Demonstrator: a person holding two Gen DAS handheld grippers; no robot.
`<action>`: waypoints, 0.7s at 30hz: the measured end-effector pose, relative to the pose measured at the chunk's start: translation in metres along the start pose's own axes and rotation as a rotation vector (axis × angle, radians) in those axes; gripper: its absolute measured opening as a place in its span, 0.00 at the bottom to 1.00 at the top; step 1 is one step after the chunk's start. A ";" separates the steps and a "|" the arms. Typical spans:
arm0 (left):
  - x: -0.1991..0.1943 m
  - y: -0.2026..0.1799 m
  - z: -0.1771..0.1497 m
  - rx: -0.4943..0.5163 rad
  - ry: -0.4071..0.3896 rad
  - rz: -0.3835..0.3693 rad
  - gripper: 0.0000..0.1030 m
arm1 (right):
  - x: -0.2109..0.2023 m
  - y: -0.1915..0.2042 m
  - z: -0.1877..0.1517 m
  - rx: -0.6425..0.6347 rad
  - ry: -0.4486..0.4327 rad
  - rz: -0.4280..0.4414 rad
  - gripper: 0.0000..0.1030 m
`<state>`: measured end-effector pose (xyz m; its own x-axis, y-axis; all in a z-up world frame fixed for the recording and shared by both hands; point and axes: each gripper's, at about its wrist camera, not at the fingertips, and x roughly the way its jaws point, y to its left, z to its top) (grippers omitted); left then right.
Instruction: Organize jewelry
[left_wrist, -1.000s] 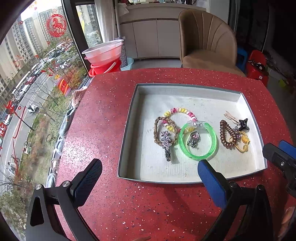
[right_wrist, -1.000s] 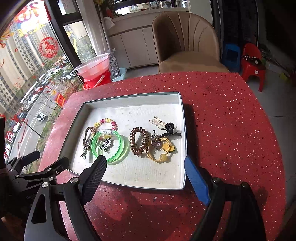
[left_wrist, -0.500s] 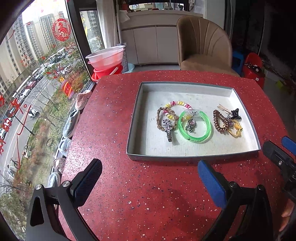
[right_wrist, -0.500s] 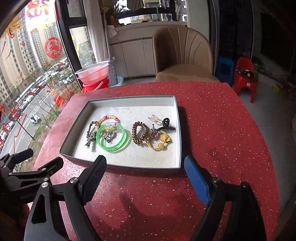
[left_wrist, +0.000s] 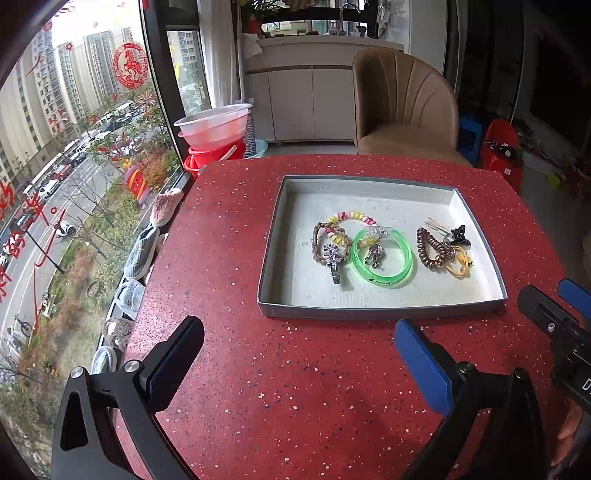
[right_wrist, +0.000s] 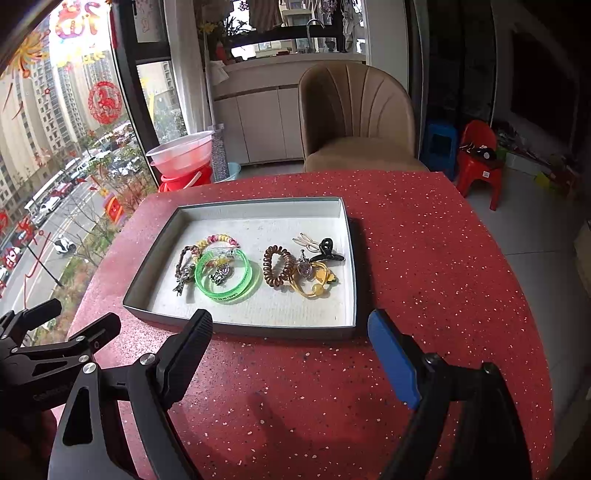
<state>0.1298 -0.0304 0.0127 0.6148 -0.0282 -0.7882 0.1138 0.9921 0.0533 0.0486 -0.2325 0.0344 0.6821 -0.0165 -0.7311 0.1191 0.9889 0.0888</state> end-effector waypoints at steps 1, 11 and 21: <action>-0.001 0.000 0.000 0.000 0.000 -0.001 1.00 | -0.001 0.000 0.000 0.000 -0.001 0.000 0.86; -0.005 0.001 0.000 0.001 -0.006 -0.007 1.00 | -0.004 0.001 0.001 0.004 -0.008 -0.002 0.86; -0.005 0.001 0.000 0.000 -0.003 -0.010 1.00 | -0.006 0.002 0.000 0.009 -0.012 -0.004 0.86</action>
<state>0.1269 -0.0290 0.0167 0.6161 -0.0383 -0.7867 0.1200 0.9917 0.0456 0.0445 -0.2304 0.0392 0.6903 -0.0227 -0.7232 0.1283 0.9875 0.0914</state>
